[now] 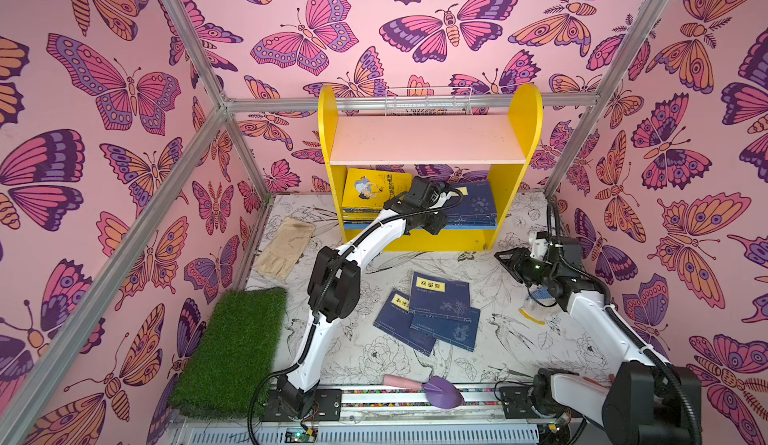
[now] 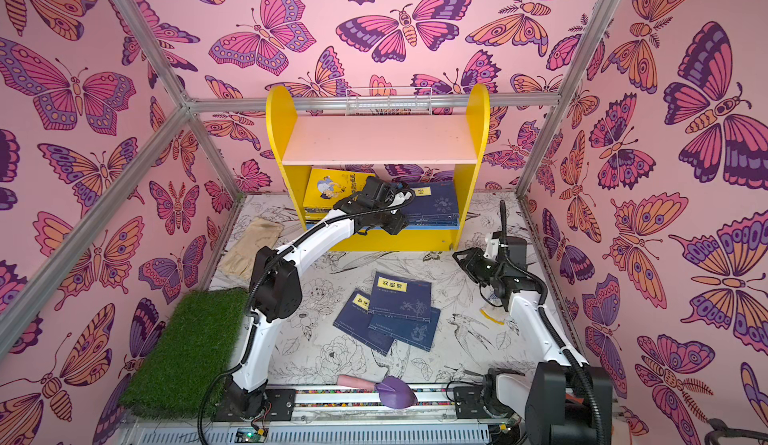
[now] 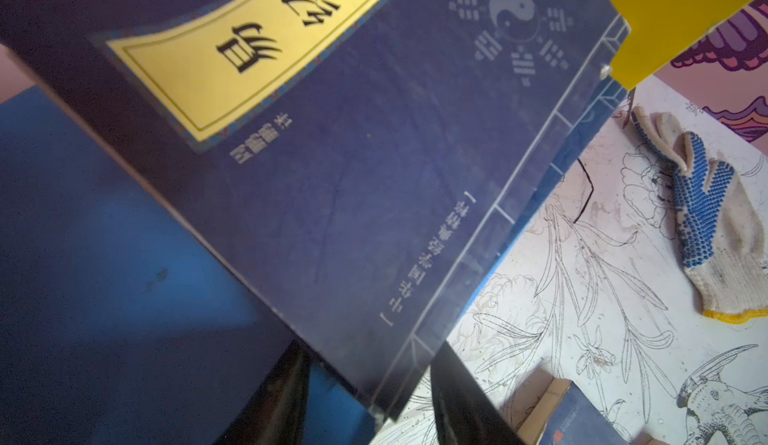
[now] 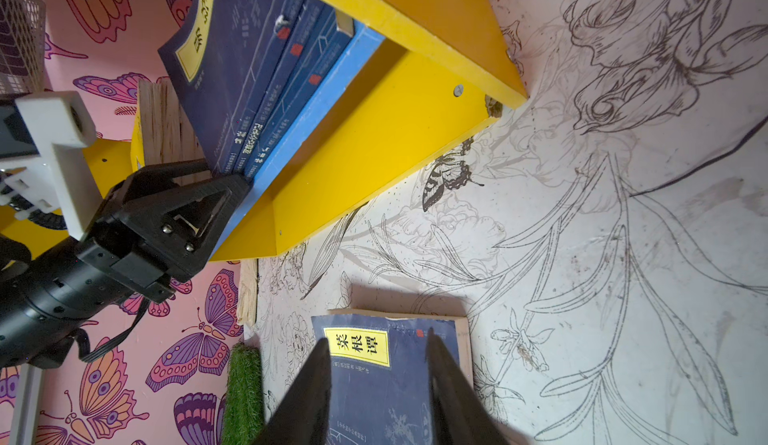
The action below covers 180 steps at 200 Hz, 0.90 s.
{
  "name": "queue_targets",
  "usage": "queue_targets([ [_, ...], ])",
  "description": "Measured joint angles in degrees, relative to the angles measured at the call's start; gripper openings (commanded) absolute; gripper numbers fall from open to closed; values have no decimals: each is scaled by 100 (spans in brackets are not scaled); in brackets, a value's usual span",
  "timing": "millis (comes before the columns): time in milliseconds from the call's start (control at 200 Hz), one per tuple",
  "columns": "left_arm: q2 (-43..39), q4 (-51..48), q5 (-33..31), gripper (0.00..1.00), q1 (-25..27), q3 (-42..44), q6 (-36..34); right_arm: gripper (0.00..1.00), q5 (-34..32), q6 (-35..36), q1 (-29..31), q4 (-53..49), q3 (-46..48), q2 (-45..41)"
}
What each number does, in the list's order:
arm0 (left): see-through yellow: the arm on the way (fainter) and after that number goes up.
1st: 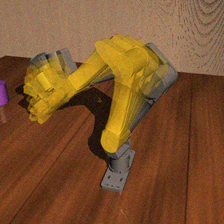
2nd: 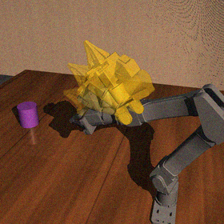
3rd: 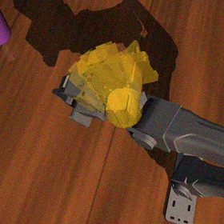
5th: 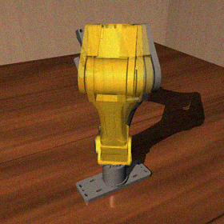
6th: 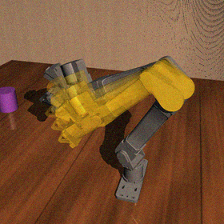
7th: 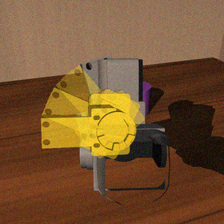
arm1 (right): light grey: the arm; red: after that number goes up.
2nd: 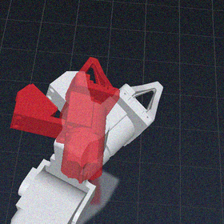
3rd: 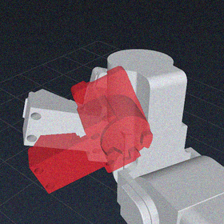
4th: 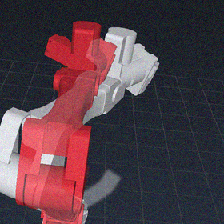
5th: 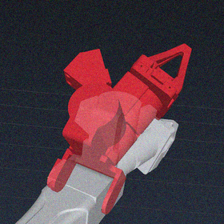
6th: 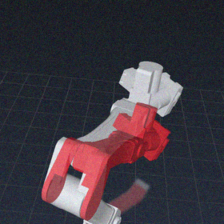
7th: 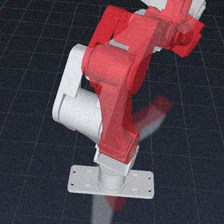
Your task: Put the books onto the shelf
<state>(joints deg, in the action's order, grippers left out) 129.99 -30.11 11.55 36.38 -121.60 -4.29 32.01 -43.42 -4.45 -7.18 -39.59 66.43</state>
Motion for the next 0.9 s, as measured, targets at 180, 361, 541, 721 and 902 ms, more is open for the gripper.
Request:
queue_targets([
  [180, -7, -7, -28, 68, 24, -2, -76, 38, -157, 31, 0, -79, 0, -92],
  [361, -505, -13, -251, 74, 136, 345, -4, 38, -426, 313, 166, -411, -11, -343],
  [541, -2100, 275, -240, 80, 247, 1729, 601, 39, -743, 741, 1069, -846, -11, -437],
  [721, -3449, 643, 26, 83, 271, 3722, 1292, 39, -846, 1198, 1845, -1189, 22, -57],
  [902, -3480, 546, 208, 85, 269, 5453, 1665, 39, -752, 1567, 1873, -1488, 17, 927],
])
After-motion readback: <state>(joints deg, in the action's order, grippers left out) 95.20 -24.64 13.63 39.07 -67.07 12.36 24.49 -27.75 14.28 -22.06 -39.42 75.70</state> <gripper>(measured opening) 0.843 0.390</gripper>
